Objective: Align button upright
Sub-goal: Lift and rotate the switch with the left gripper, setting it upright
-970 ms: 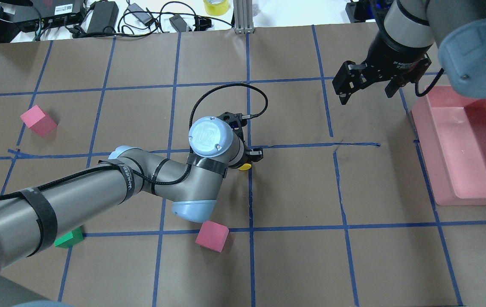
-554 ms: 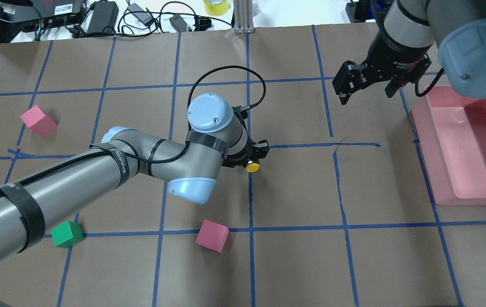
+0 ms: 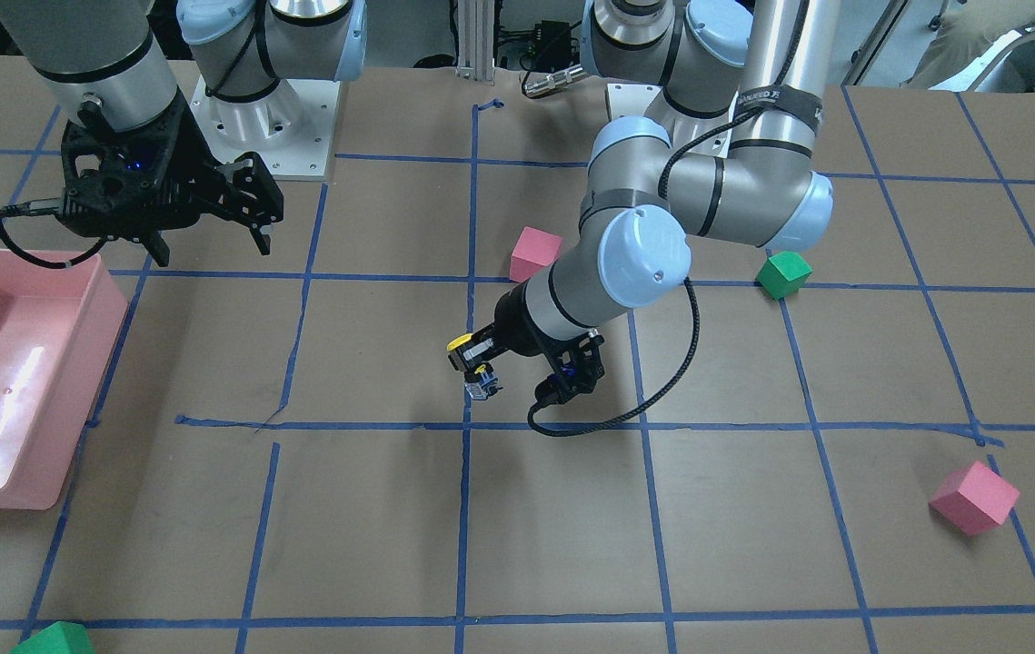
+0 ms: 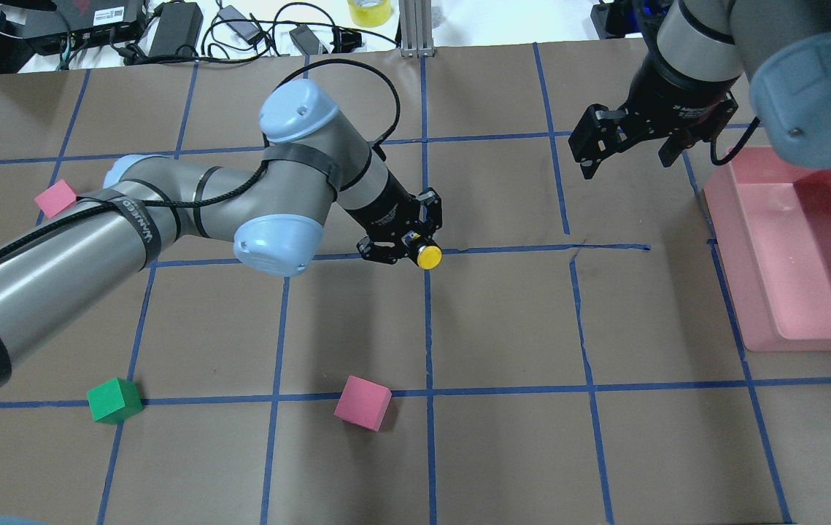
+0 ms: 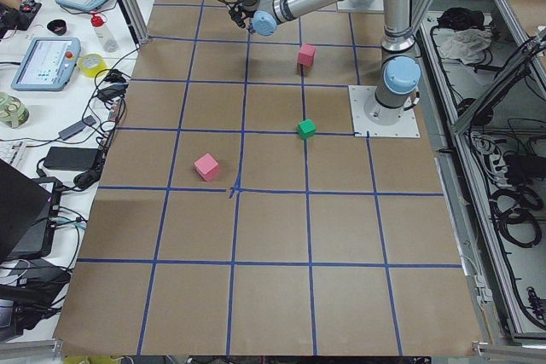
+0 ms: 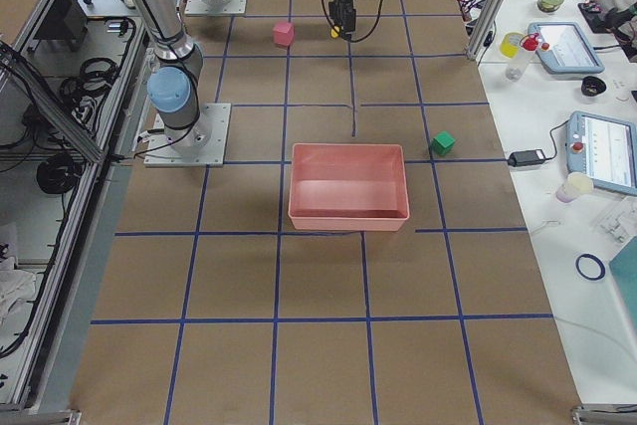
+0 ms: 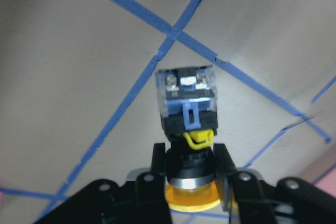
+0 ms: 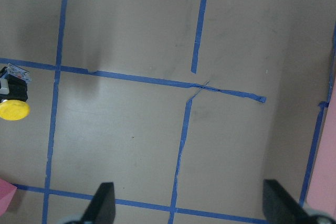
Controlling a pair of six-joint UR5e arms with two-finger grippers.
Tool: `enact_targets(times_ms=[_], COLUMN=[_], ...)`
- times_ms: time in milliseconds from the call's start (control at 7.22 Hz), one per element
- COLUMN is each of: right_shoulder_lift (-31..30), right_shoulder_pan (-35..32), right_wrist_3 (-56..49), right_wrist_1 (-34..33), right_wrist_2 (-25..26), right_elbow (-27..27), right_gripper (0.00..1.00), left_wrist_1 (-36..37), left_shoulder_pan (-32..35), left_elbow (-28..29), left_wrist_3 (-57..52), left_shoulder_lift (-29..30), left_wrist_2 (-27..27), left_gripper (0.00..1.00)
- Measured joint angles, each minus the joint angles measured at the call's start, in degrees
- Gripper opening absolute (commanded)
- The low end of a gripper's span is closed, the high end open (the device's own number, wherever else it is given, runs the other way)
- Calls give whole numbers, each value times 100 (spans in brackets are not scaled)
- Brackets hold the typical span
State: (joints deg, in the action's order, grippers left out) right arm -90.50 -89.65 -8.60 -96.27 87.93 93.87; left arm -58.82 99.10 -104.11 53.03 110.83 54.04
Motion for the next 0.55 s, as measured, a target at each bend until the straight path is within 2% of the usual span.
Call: enact_targets(times_ms=[277, 554], right_shoulder_lift=[-2, -3], right_shoulder_pan=[-5, -4], right_wrist_3=[-23, -30], right_wrist_1=[3, 3], right_wrist_2=[-3, -6], right_elbow=[2, 20], right_gripper=[100, 100], left_wrist_1=[-41, -25], left_shoulder_pan=[-376, -587], left_elbow=[-382, -728], left_wrist_3=[607, 663], left_shoulder_lift=[130, 345], left_wrist_2=[-1202, -2081], left_gripper=[0, 0])
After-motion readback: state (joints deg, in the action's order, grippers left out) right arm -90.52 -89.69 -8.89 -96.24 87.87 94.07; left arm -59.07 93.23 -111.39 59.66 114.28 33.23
